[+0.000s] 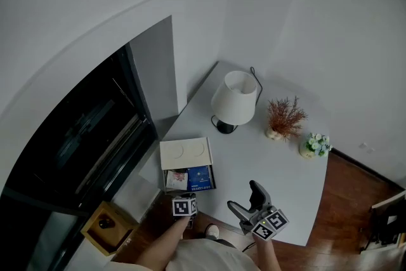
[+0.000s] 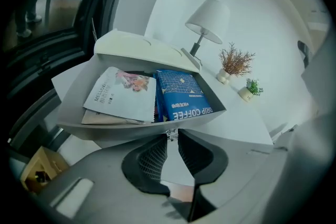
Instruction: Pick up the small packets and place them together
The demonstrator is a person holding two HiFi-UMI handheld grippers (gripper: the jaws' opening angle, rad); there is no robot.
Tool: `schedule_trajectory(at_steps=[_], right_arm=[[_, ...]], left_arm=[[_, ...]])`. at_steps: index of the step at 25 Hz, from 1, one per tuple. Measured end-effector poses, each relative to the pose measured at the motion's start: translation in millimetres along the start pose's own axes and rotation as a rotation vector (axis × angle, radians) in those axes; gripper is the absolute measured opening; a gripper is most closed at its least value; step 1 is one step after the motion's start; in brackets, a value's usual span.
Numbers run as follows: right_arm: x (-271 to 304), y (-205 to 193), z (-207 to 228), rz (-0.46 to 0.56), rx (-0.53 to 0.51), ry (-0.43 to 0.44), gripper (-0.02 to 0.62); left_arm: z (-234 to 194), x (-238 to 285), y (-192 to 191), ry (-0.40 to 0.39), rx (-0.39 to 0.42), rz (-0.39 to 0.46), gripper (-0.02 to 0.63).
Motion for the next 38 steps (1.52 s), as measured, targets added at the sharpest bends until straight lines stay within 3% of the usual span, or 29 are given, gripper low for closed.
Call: schedule_trajectory(at_steps=[6,10,14,17,19,21,25,28,29,31,33,36,38], right_arm=[[1,-1,-1,0.009,0.013,0.019,0.5],[6,0,-3,-0.007,-0.013,0.027,0.5],[13,5,0,-0.022,-0.053,0.026,0.5],[24,12,5,-0.022,-0.071,0.009,0.5],[32,17,5,-0.011,-0.087,0.004,0.5],[40,21,4,0.01,-0.096,-0.002,0.5],[50,31,2,0.069,-0.098,-0.033,0.5],[54,37,0,0.092,-0.112,-0.031,0.5],[54,38,-1,0.09,-0.118,-0.025,0.5],[54,39,-2,0.076,-0.129,-0.018,0.5],[51,40,-4,0.065,-0.135,-0.014,0.5],[49,41,-4,0.058,-0.133,-0.007,0.5],[49,40,-4,0.046,-0.134,0.004,0.5]], left_arm=[[-5,-4,8,-0.017,0.034,0.008,0.079],[-5,-35,12,-0.093,-0.013,0.086,0.141],[-1,-94,41,-0.165,0.043,0.303,0.15],[-13,-136,69,-0.164,0.05,0.485,0.15],[-21,-163,84,-0.136,0.096,0.591,0.159],[-26,-187,95,-0.107,0.143,0.671,0.192],[-27,-232,110,-0.088,0.163,0.82,0.242],[-28,-259,112,-0.053,0.186,0.944,0.313],[-30,-266,111,-0.036,0.19,0.979,0.379],[-38,-276,105,-0.01,0.179,1.015,0.433],[-45,-283,100,0.001,0.183,1.01,0.442],[-50,-293,99,0.005,0.221,1.002,0.374],[-54,-297,102,-0.002,0.184,1.008,0.367]])
Point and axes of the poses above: the fingertips, and each gripper's own axes: x forward along the fingers, z to its right, y out of its top, the point moved 10 cm from there along -x, backward along the fingers, and after that the axes turned 12 degrees about y, right-handed, at the moved point
